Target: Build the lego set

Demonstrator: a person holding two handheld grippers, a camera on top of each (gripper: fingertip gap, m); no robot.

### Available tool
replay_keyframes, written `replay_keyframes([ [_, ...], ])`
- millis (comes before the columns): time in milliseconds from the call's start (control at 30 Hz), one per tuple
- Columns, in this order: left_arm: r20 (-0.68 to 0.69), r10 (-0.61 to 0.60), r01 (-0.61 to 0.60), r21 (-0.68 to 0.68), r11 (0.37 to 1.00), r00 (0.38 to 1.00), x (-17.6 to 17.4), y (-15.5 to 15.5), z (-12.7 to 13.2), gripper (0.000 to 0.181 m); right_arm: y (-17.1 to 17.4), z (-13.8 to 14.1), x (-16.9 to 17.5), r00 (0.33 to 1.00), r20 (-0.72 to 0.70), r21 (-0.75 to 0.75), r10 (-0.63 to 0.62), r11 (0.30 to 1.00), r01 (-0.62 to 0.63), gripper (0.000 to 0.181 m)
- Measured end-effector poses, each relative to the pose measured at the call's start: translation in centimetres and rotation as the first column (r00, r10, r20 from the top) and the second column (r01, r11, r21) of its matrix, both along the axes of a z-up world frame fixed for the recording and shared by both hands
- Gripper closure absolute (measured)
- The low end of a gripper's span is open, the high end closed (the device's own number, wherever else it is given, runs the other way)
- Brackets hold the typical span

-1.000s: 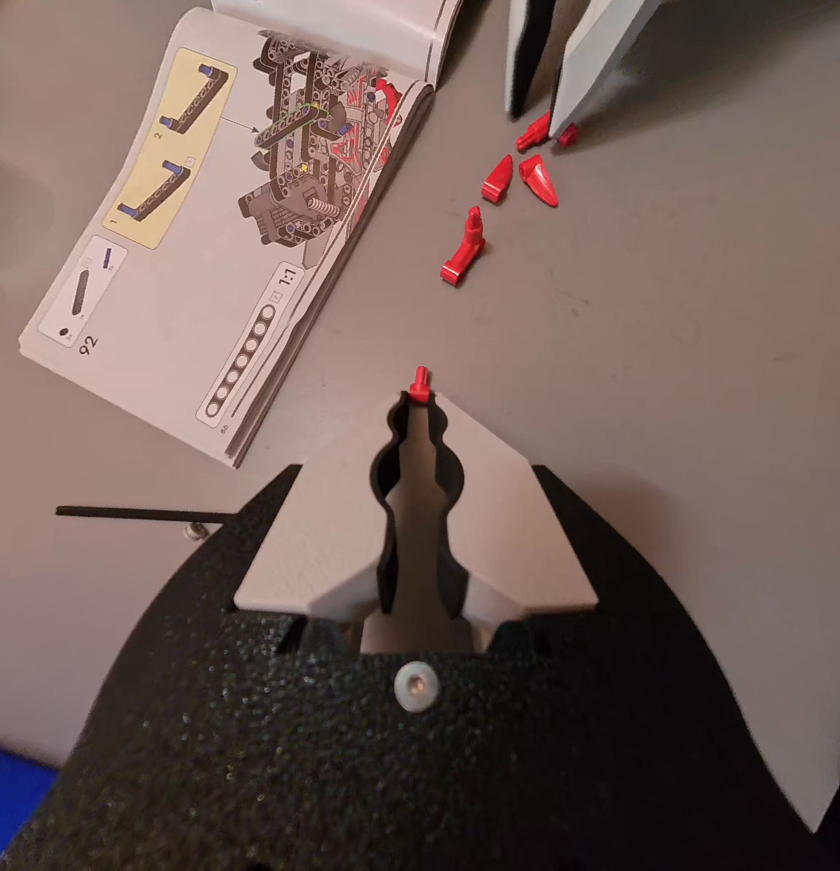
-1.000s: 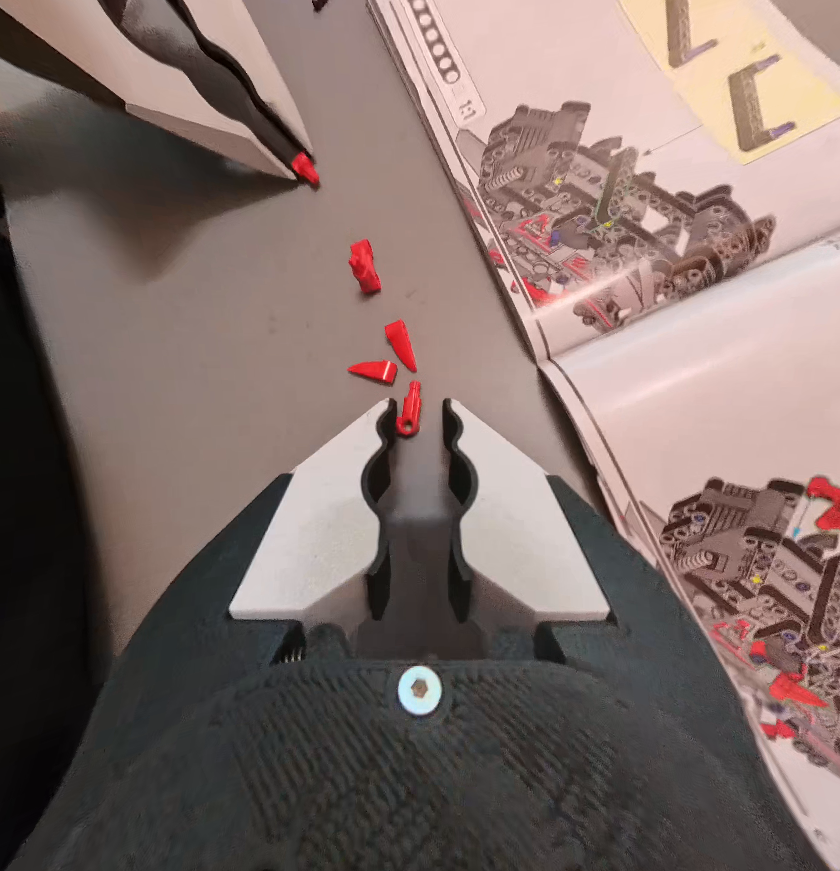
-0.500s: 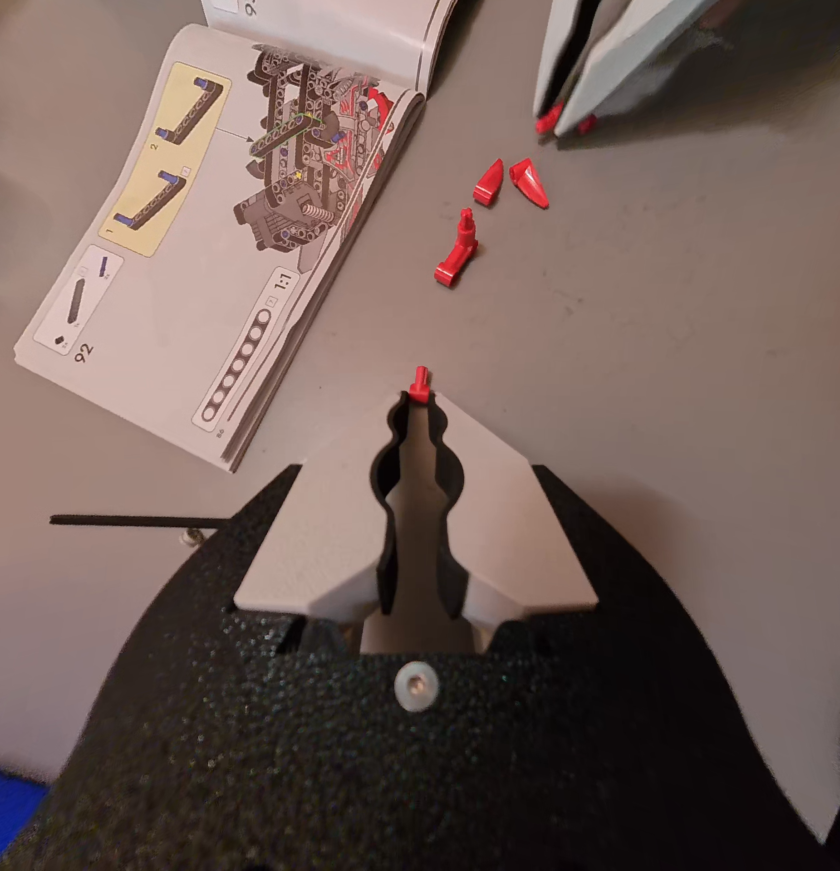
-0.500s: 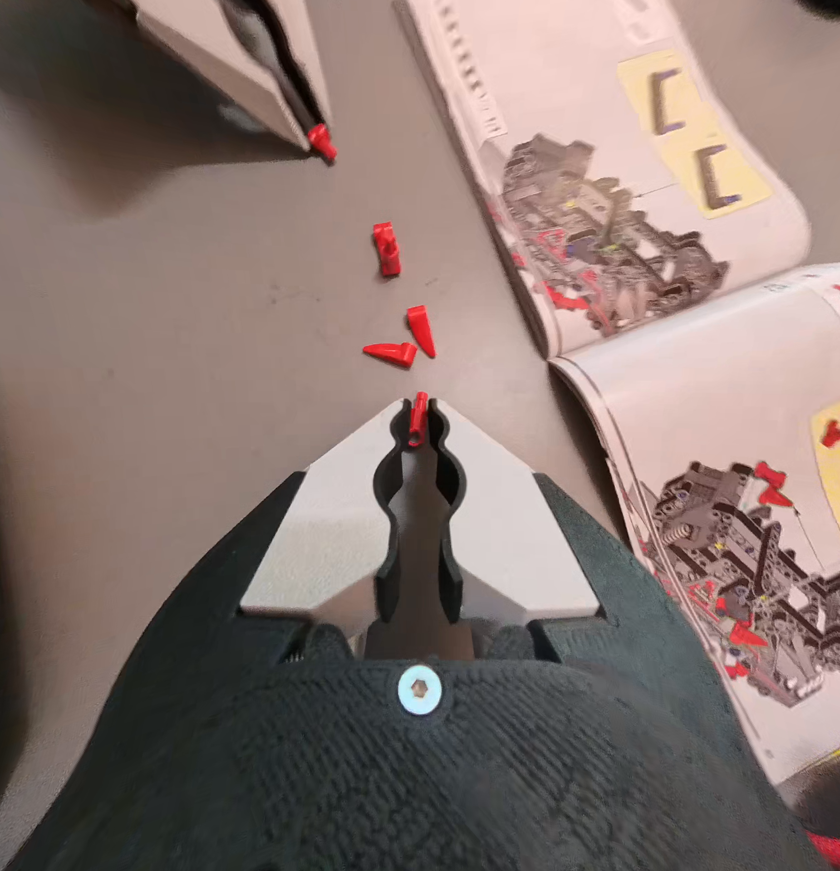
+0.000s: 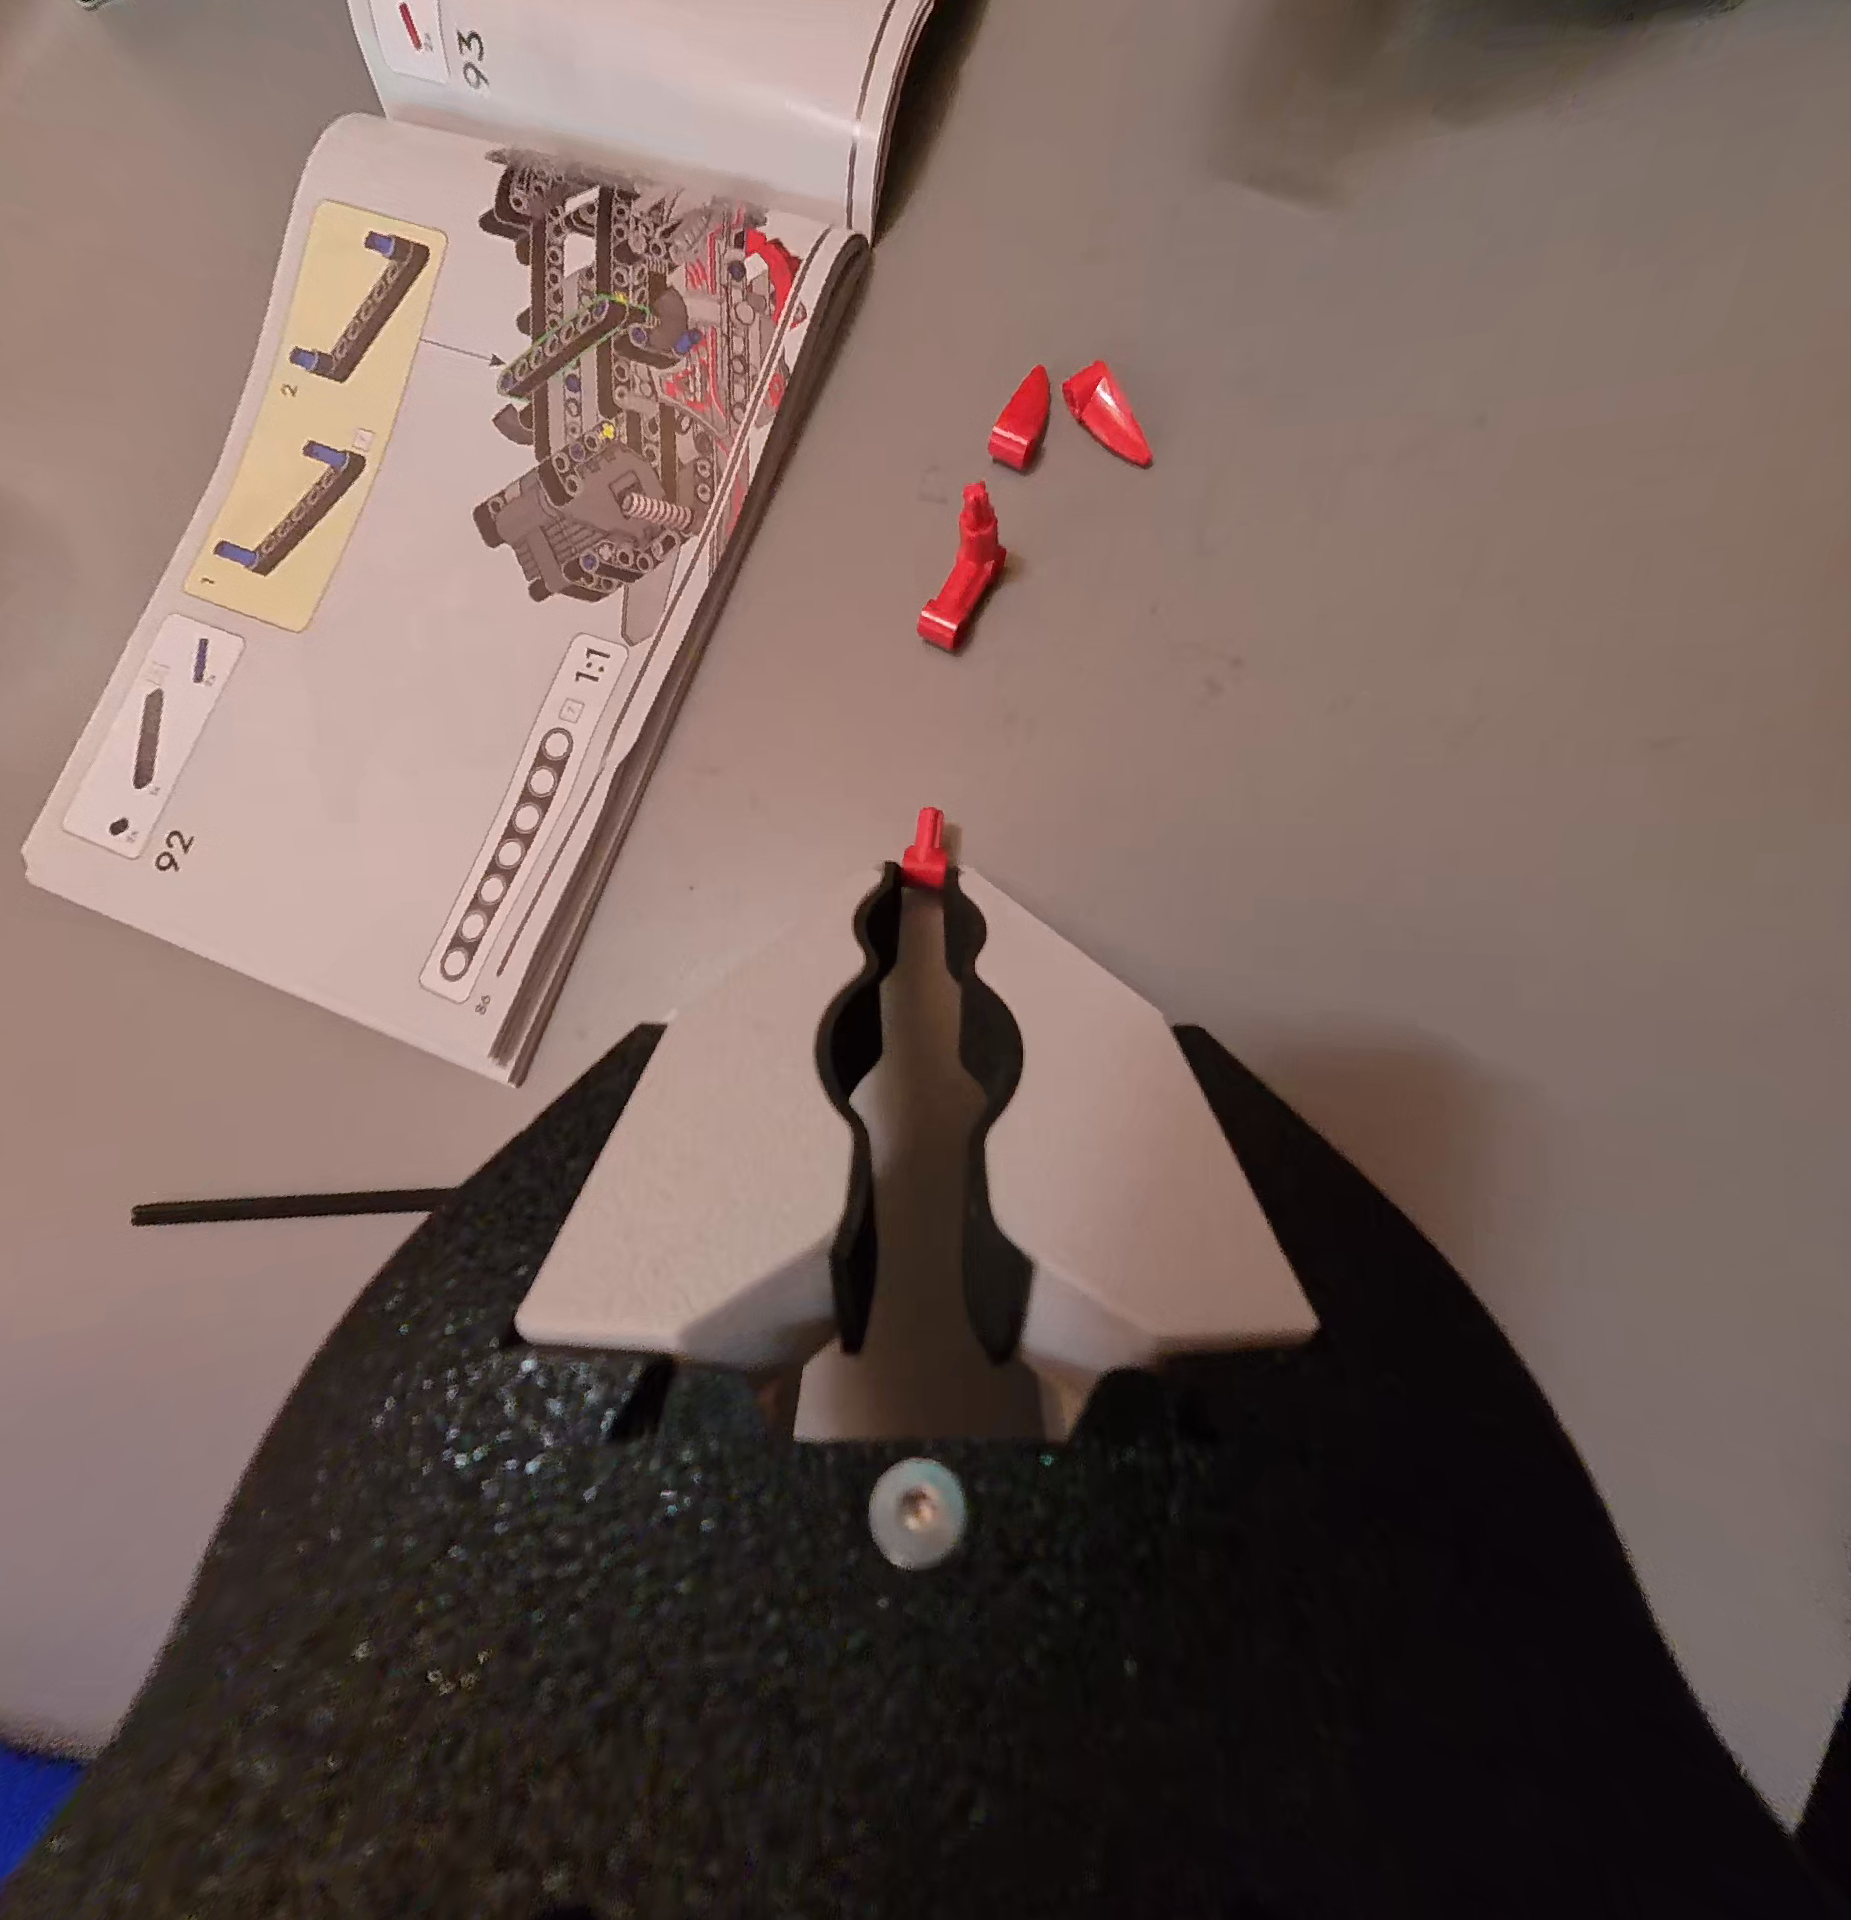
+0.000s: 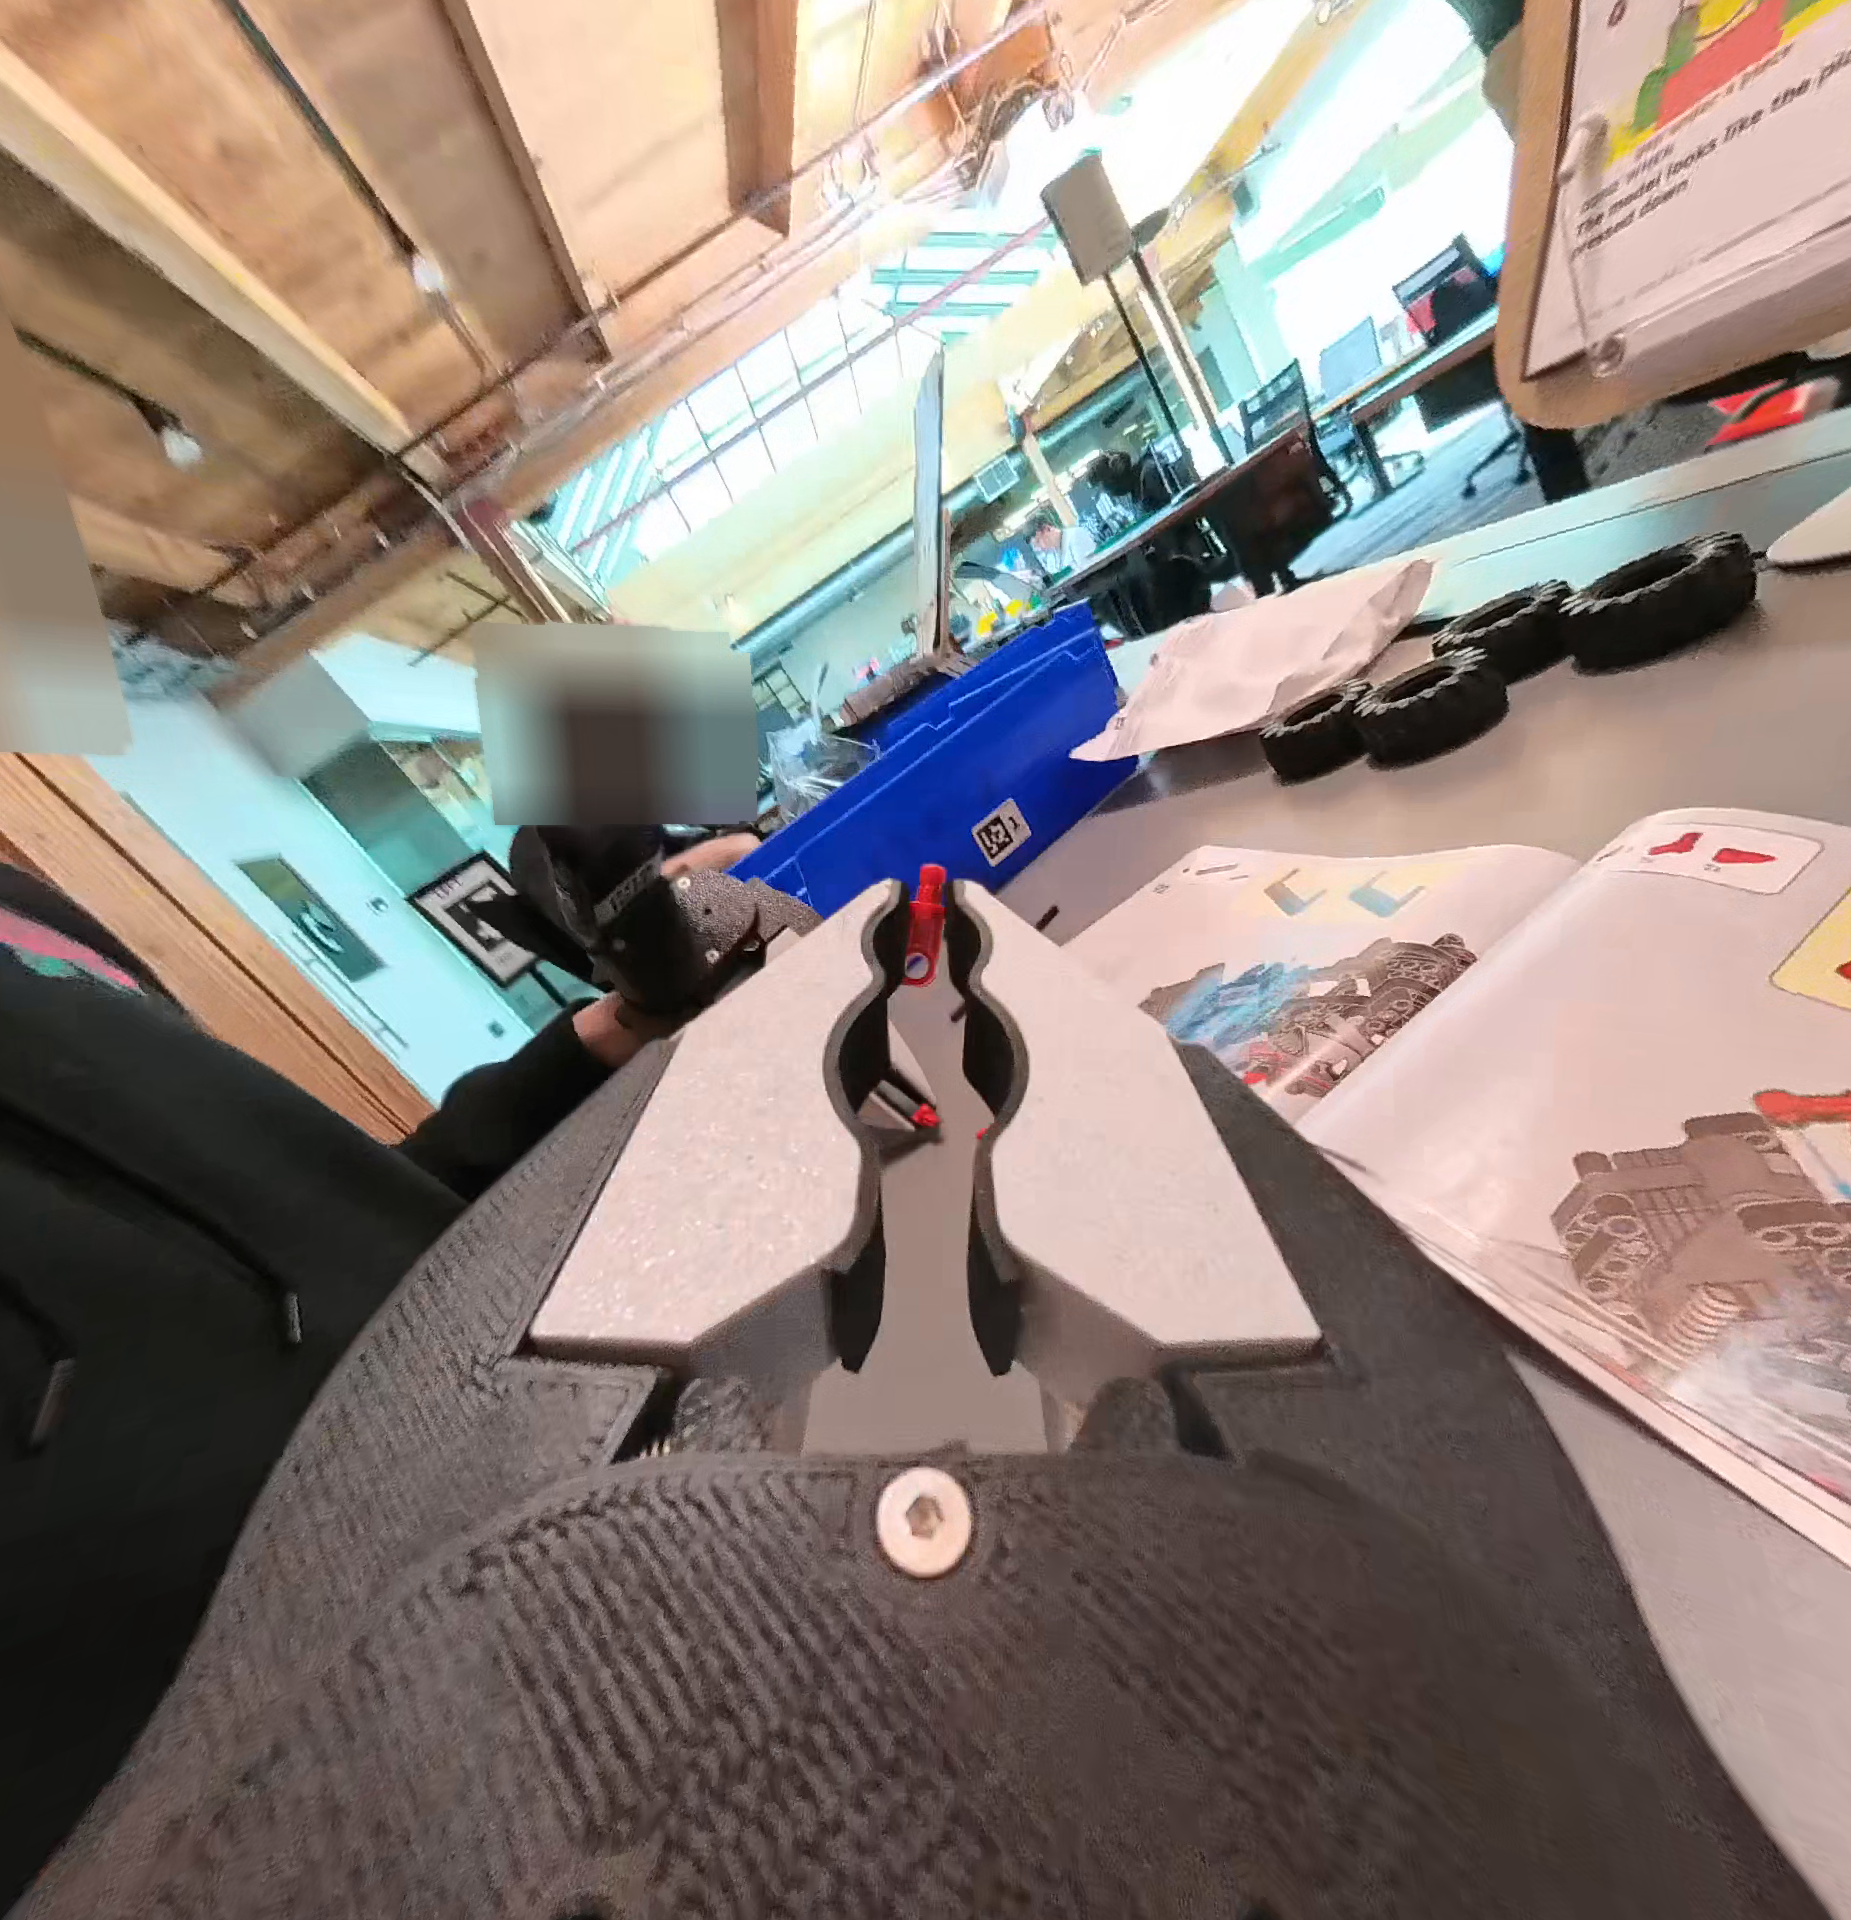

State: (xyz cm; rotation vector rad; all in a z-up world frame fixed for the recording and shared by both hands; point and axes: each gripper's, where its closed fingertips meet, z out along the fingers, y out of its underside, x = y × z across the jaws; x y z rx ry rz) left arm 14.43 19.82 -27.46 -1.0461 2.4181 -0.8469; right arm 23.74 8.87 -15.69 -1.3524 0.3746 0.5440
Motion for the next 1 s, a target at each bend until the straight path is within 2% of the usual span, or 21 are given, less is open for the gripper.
replay_keyframes([
  [100, -0.005, -0.004, 0.003, -0.015, 1.000, 1.000, -0.1, -0.2, 0.2, 0.176, 0.2, -0.1, 0.0, 1.000, -0.031, 0.014, -0.004, 1.000, 0.004, 0.176],
  [200, -0.029, -0.011, 0.012, 0.041, 0.999, 1.000, -0.4, 0.1, -0.4, 0.176, 0.4, 0.1, -0.4, 0.999, -0.048, 0.038, 0.025, 0.999, -0.023, 0.176],
  [367, -0.030, -0.013, 0.014, 0.022, 1.000, 0.999, -0.4, -0.2, -0.4, 0.176, 0.5, 0.6, -0.7, 0.996, -0.079, 0.090, 0.051, 0.995, -0.043, 0.176],
  [633, -0.069, 0.010, -0.017, -0.095, 0.995, 0.998, -0.5, -0.2, -0.5, 0.175, 0.1, 1.5, -0.9, 0.990, -0.106, 0.182, 0.090, 0.981, -0.070, 0.176],
  [933, -0.067, 0.005, -0.011, -0.090, 0.996, 0.998, -0.5, -0.4, -0.4, 0.176, 0.6, 0.8, -1.0, 0.996, -0.067, 0.139, 0.057, 0.989, -0.048, 0.176],
  [1000, -0.042, 0.003, -0.008, -0.121, 0.993, 0.999, -0.3, -1.0, 0.4, 0.176, 0.8, 0.6, -1.3, 0.997, -0.042, 0.120, 0.059, 0.991, -0.053, 0.176],
])
